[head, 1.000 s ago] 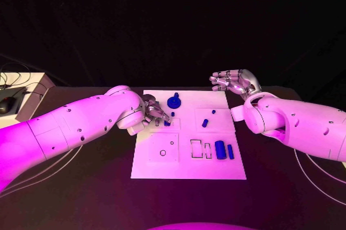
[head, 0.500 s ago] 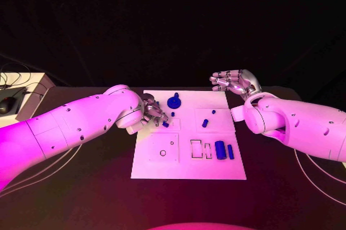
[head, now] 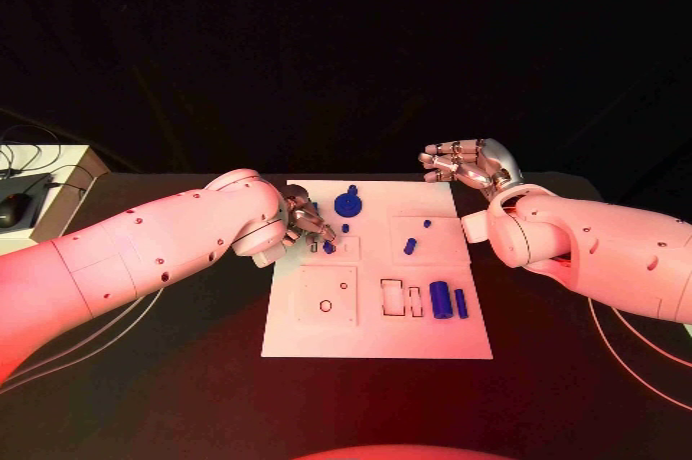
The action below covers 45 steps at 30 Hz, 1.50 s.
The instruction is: Assemble the parts on the task board
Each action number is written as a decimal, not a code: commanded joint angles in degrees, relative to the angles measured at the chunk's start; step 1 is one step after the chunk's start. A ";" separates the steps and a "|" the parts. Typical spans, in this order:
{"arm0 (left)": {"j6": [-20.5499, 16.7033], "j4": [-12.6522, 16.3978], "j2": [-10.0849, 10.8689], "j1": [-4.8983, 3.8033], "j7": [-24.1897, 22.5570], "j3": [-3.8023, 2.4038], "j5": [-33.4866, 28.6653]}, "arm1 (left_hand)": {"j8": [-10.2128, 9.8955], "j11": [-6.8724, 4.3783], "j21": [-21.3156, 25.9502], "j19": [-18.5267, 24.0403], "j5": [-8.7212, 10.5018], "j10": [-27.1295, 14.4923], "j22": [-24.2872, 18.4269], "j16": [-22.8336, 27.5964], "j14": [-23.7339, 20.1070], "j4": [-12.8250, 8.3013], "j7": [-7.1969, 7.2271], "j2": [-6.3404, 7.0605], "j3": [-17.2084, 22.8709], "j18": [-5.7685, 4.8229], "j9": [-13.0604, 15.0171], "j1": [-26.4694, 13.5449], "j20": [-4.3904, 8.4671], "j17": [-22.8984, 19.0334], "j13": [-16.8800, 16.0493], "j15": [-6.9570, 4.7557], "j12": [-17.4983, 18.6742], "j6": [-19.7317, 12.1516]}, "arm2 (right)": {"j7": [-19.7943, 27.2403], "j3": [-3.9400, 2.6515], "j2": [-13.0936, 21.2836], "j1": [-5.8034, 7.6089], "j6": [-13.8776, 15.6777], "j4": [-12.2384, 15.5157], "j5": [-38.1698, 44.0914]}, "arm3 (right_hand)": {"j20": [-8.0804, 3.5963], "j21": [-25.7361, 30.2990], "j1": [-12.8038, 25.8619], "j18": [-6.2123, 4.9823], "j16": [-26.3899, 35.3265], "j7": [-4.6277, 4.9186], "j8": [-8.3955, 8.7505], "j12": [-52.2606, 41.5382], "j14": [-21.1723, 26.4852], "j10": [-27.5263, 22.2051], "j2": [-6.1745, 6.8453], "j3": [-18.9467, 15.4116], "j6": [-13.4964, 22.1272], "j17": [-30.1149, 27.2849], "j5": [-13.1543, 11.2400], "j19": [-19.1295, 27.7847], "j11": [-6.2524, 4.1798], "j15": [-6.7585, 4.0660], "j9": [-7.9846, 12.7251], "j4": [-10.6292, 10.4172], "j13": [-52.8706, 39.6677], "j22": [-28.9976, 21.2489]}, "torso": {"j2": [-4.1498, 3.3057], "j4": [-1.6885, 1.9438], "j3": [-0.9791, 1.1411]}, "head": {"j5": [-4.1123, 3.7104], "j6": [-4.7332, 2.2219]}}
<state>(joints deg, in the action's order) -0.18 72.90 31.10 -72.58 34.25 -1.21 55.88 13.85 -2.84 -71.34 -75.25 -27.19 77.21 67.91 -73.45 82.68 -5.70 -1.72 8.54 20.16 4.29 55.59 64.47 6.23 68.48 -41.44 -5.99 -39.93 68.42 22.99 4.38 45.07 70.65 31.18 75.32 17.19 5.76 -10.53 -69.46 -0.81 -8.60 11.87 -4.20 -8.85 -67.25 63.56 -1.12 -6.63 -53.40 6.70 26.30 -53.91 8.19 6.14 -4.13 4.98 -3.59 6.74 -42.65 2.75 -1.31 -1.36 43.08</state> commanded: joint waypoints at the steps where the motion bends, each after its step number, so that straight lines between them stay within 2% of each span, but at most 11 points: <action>1: -1.14 0.45 -0.07 -0.01 0.05 0.03 0.85 | -0.05 -2.29 0.14 -0.38 -0.35 2.53 0.10 -0.25 0.07 -0.14 3.97 -3.24 0.79 -0.38 0.13 2.90 -0.19 -0.12 0.03 -0.27 0.00 3.46 | 0.62 -0.02 0.00 -0.01 -0.71 0.07 0.17 | -0.13 -0.35 0.20 0.81 -0.14 0.02 0.29 0.31 0.40 -0.47 0.18 0.31 0.27 -0.08 0.31 0.39 -0.13 -0.09 0.04 -0.06 0.06 -0.05 | 0.04 -0.04 0.03 | -0.01 -0.07; 9: -2.80 1.41 -0.03 0.00 -0.44 0.03 0.68 | 0.16 -2.29 0.15 -0.43 -0.34 2.49 0.17 -0.31 0.06 -0.22 3.97 -3.15 1.35 -0.34 0.38 2.62 -0.25 -0.25 -0.06 -0.25 -0.17 3.36 | 0.64 -0.02 0.03 -0.01 -0.69 0.10 0.17 | -0.13 -0.35 0.20 0.81 -0.14 0.02 0.29 0.31 0.40 -0.47 0.18 0.31 0.27 -0.08 0.31 0.39 -0.13 -0.09 0.04 -0.06 0.06 -0.05 | 0.04 -0.03 0.09 | -0.04 -0.17; 15: -3.56 1.79 -0.02 0.02 -0.69 0.06 0.65 | 0.18 -2.29 0.24 -0.37 -0.33 2.46 0.15 -0.28 0.03 -0.12 3.97 -3.20 1.36 -0.30 0.41 2.55 -0.25 -0.37 -0.04 -0.28 -0.16 3.30 | 0.65 -0.02 0.06 -0.01 -0.68 0.07 0.17 | -0.13 -0.35 0.20 0.81 -0.14 0.02 0.29 0.31 0.40 -0.47 0.18 0.31 0.27 -0.08 0.31 0.39 -0.13 -0.09 0.04 -0.06 0.06 -0.05 | 0.03 0.06 0.04 | -0.10 -0.13; 19: -4.00 1.70 -0.17 0.03 -0.78 0.09 0.72 | 0.18 -2.29 0.24 -0.37 -0.33 2.46 0.15 -0.28 0.03 -0.12 3.97 -3.20 1.36 -0.30 0.41 2.55 -0.25 -0.37 -0.04 -0.28 -0.16 3.30 | 0.65 -0.02 0.02 -0.02 -0.71 0.03 0.17 | -0.13 -0.35 0.20 0.81 -0.14 0.02 0.29 0.31 0.40 -0.47 0.18 0.31 0.27 -0.08 0.31 0.39 -0.13 -0.09 0.04 -0.06 0.06 -0.05 | 0.07 -0.03 0.08 | -0.02 -0.21; 24: -4.31 1.42 -0.22 0.05 -0.83 0.24 1.17 | 0.18 -2.29 0.24 -0.37 -0.33 2.46 0.15 -0.28 0.03 -0.12 3.97 -3.20 1.36 -0.30 0.41 2.55 -0.25 -0.37 -0.04 -0.28 -0.16 3.30 | 0.66 -0.02 0.01 -0.02 -0.73 -0.04 0.17 | -0.13 -0.35 0.20 0.81 -0.14 0.02 0.29 0.31 0.40 -0.47 0.18 0.31 0.27 -0.08 0.31 0.39 -0.13 -0.09 0.04 -0.06 0.06 -0.05 | 0.07 -0.05 0.04 | -0.03 -0.31; 34: -3.44 1.18 -0.05 0.09 -0.58 0.47 1.44 | 0.25 -2.30 0.26 -0.39 -0.33 2.41 0.19 -0.31 0.02 -0.05 3.97 -3.22 1.41 -0.27 0.50 2.55 -0.26 -0.43 -0.05 -0.29 -0.20 3.20 | 0.64 -0.03 0.02 -0.09 -0.79 -0.10 0.17 | -0.11 -0.73 0.20 0.81 -0.14 0.03 0.27 0.29 0.45 -0.54 0.15 0.31 0.31 -0.11 0.34 0.50 -0.11 -0.07 0.04 -0.02 0.06 -0.67 | 0.13 0.06 -0.04 | 0.03 -0.21; 45: -2.96 1.03 -0.03 0.42 -0.45 0.61 1.14 | 0.25 -2.30 0.26 -0.39 -0.33 2.41 0.19 -0.31 0.02 -0.05 3.97 -3.22 1.41 -0.27 0.50 2.55 -0.26 -0.43 -0.05 -0.29 -0.20 3.20 | 0.63 -0.03 0.03 -0.24 -0.87 -0.11 0.17 | -0.11 -0.73 0.20 0.81 -0.14 0.03 0.27 0.29 0.45 -0.54 0.15 0.31 0.31 -0.11 0.34 0.50 -0.11 -0.07 0.04 -0.02 0.06 -0.67 | 0.06 0.01 -0.01 | 0.05 -0.14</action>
<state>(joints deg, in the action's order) -3.78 73.91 31.11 -72.26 34.12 -0.64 56.97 13.82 -2.84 -71.34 -75.45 -27.34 77.22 68.02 -73.44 82.77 -5.22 -1.50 8.54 20.65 4.29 56.19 64.47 6.02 68.10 -41.45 -5.89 -39.93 68.22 22.99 4.37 45.10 70.44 31.15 75.20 17.19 5.54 -11.16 -69.46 -0.81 -8.60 11.80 -4.20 -8.85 -67.25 63.35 -1.12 -6.63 -53.48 6.64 26.30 -53.70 7.99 6.14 -4.13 4.98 -3.59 6.12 -42.56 2.75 -1.33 -1.28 42.92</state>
